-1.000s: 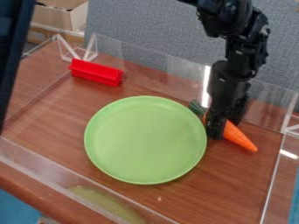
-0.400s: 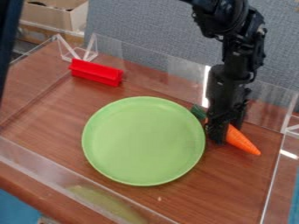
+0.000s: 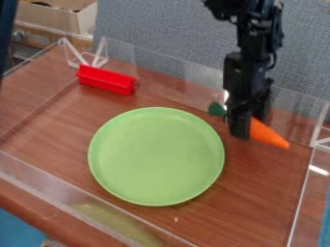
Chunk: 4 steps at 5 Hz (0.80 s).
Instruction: Put the carrot on the left side
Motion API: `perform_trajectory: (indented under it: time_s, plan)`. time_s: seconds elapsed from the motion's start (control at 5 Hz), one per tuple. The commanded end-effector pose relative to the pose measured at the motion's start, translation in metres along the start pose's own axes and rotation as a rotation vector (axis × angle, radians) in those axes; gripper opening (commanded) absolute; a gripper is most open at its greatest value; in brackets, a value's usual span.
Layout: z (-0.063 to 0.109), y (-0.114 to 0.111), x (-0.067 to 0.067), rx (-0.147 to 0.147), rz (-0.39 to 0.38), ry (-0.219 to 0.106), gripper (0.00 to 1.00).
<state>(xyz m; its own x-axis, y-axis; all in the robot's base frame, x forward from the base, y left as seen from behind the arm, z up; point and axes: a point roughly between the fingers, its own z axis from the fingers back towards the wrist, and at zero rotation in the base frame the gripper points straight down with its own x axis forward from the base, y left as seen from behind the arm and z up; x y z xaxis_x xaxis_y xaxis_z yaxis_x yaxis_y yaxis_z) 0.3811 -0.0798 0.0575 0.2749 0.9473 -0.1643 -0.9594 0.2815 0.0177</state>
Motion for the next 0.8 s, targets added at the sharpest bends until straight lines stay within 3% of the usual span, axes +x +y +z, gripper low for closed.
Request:
perform_trajectory:
  time_s: [0.0, 0.2, 0.4, 0.6]
  plan:
    - [0.069, -0.007, 0.011, -0.115, 0.058, 0.05, 0.0]
    - [0.107, -0.001, 0.031, -0.141, 0.136, 0.105, 0.0]
    - [0.145, 0.001, 0.036, -0.149, 0.181, 0.164, 0.0]
    - [0.148, 0.01, 0.034, -0.152, 0.19, 0.167, 0.0]
